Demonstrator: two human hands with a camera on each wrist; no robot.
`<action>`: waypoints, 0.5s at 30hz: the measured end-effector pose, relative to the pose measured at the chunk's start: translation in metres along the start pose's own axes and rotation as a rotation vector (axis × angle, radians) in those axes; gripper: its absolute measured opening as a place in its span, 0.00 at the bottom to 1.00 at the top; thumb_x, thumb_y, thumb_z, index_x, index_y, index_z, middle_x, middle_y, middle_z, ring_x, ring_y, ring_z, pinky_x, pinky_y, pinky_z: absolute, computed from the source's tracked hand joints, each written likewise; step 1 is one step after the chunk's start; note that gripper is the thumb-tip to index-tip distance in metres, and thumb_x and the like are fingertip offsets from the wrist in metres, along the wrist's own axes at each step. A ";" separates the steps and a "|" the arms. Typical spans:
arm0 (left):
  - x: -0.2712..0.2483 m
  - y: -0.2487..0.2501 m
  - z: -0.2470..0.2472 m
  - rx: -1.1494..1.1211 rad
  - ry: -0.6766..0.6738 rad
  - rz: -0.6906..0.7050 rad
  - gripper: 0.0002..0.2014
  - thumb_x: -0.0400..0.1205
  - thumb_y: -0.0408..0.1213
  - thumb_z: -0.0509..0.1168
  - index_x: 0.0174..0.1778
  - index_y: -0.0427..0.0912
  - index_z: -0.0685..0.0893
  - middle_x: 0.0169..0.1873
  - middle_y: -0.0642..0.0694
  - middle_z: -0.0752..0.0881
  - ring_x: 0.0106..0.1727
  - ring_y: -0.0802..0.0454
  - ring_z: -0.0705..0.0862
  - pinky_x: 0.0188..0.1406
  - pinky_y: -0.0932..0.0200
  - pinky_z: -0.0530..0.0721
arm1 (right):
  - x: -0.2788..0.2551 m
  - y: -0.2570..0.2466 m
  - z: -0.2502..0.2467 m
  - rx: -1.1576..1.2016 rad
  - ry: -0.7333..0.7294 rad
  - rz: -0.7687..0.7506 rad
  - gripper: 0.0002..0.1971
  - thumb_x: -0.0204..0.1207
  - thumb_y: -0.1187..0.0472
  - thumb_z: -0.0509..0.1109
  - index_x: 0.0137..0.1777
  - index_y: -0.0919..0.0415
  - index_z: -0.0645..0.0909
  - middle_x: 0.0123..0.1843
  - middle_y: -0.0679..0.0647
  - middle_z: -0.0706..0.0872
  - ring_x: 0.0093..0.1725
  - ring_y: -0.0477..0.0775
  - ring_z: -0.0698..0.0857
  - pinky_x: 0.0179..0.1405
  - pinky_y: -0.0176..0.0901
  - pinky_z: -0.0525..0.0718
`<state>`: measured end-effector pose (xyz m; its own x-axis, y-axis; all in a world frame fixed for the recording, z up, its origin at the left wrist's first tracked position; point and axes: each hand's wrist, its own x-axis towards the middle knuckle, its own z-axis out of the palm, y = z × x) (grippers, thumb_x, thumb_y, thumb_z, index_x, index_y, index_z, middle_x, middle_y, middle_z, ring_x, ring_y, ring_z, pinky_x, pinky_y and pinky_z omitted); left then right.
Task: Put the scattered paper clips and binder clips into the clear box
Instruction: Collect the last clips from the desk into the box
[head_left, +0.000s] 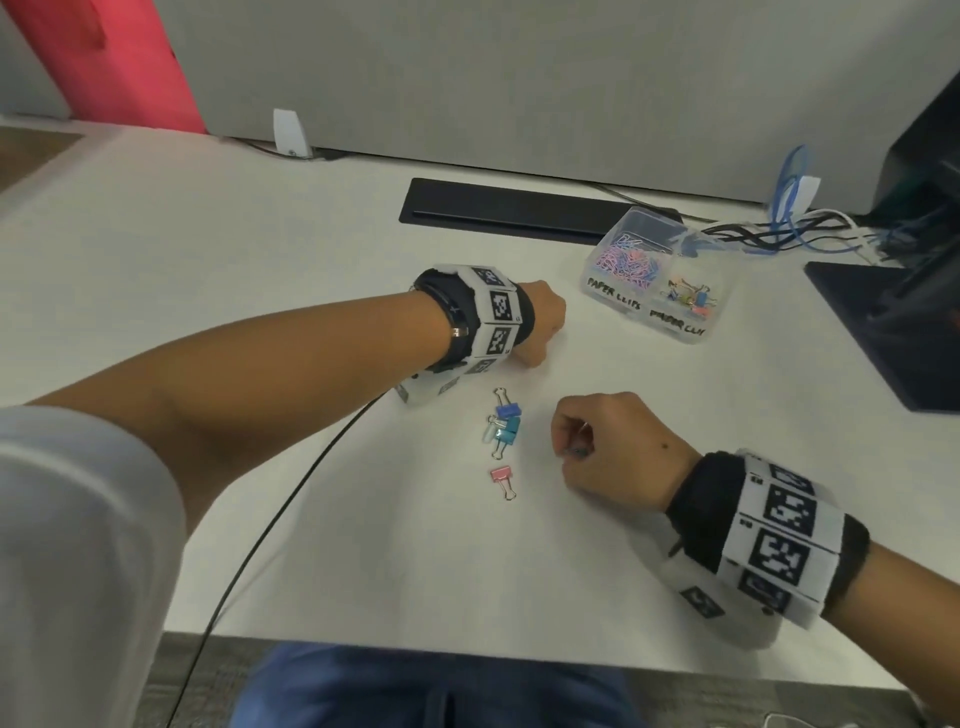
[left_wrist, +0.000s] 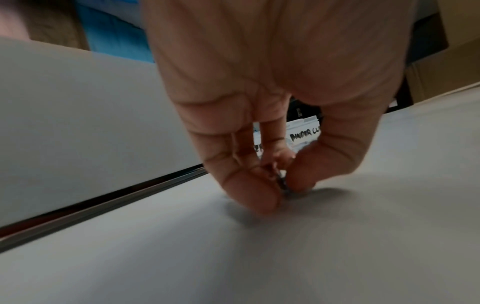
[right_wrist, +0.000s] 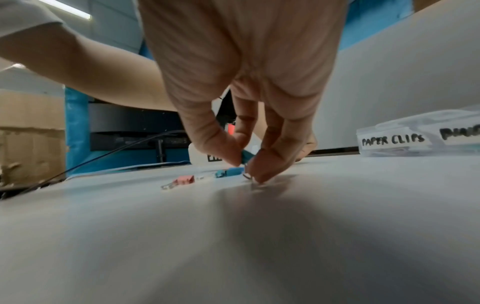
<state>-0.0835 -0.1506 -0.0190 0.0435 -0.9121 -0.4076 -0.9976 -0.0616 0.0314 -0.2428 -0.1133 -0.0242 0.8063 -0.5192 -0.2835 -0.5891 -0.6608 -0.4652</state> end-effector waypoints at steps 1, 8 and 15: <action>0.000 0.000 -0.001 -0.003 -0.013 -0.012 0.13 0.78 0.36 0.64 0.55 0.32 0.82 0.55 0.37 0.83 0.49 0.46 0.77 0.38 0.58 0.76 | 0.001 0.000 -0.002 0.034 0.008 0.015 0.07 0.71 0.71 0.65 0.42 0.58 0.79 0.42 0.50 0.80 0.39 0.45 0.75 0.41 0.29 0.76; -0.006 -0.009 -0.015 -0.827 -0.009 -0.135 0.12 0.74 0.20 0.59 0.26 0.36 0.74 0.27 0.42 0.78 0.24 0.50 0.78 0.19 0.67 0.80 | 0.003 -0.005 -0.011 0.787 -0.104 0.229 0.17 0.68 0.80 0.48 0.30 0.65 0.74 0.32 0.61 0.73 0.26 0.54 0.69 0.27 0.41 0.69; -0.044 -0.027 -0.019 -1.598 -0.038 0.005 0.20 0.72 0.12 0.38 0.25 0.40 0.62 0.38 0.40 0.78 0.25 0.54 0.81 0.19 0.70 0.82 | 0.005 -0.026 0.004 0.093 -0.153 0.003 0.14 0.70 0.51 0.74 0.47 0.56 0.74 0.36 0.40 0.70 0.35 0.41 0.70 0.32 0.29 0.66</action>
<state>-0.0572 -0.1162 0.0160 0.0146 -0.9050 -0.4251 0.0820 -0.4227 0.9026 -0.2230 -0.0968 -0.0173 0.8076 -0.4275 -0.4063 -0.5896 -0.6025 -0.5379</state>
